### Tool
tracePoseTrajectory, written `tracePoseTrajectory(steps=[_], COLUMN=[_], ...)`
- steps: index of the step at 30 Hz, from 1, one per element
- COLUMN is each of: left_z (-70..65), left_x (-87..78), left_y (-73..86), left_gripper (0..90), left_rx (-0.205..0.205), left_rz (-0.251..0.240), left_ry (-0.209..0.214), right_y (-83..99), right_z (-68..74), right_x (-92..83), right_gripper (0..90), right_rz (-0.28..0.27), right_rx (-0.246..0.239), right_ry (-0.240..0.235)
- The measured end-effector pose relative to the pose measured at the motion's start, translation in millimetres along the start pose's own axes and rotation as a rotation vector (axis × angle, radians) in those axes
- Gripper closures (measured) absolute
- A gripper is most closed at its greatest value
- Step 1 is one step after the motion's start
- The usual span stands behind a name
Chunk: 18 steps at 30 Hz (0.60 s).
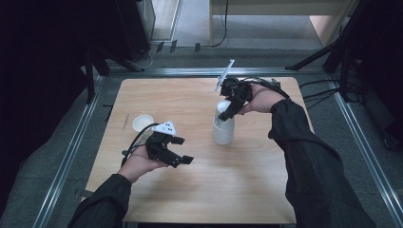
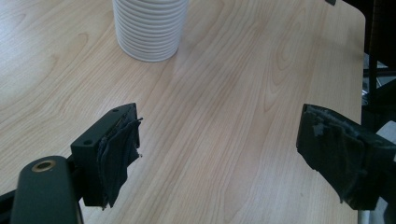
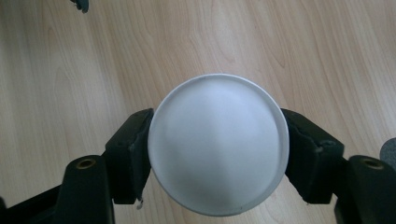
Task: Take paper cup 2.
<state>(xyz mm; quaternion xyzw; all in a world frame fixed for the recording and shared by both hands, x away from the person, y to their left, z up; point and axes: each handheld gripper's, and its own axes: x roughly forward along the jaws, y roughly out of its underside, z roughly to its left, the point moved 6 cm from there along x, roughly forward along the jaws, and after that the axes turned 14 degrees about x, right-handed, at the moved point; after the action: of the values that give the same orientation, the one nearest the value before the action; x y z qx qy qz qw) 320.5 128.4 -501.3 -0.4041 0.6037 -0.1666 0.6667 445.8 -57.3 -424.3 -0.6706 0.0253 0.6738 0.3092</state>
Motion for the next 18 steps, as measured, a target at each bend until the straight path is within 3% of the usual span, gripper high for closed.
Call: tracePoseTrajectory(steps=[18], left_z=[0.6], left_x=[0.6], left_y=[0.5], left_gripper=[13.5], left_rx=[-0.005], left_rz=[0.001], left_ry=[0.005], right_y=[-3.7], right_z=[2.3], right_x=[-5.3], right_gripper=[33.8], right_rz=[0.043], right_rx=[-0.018], right_ry=[0.022])
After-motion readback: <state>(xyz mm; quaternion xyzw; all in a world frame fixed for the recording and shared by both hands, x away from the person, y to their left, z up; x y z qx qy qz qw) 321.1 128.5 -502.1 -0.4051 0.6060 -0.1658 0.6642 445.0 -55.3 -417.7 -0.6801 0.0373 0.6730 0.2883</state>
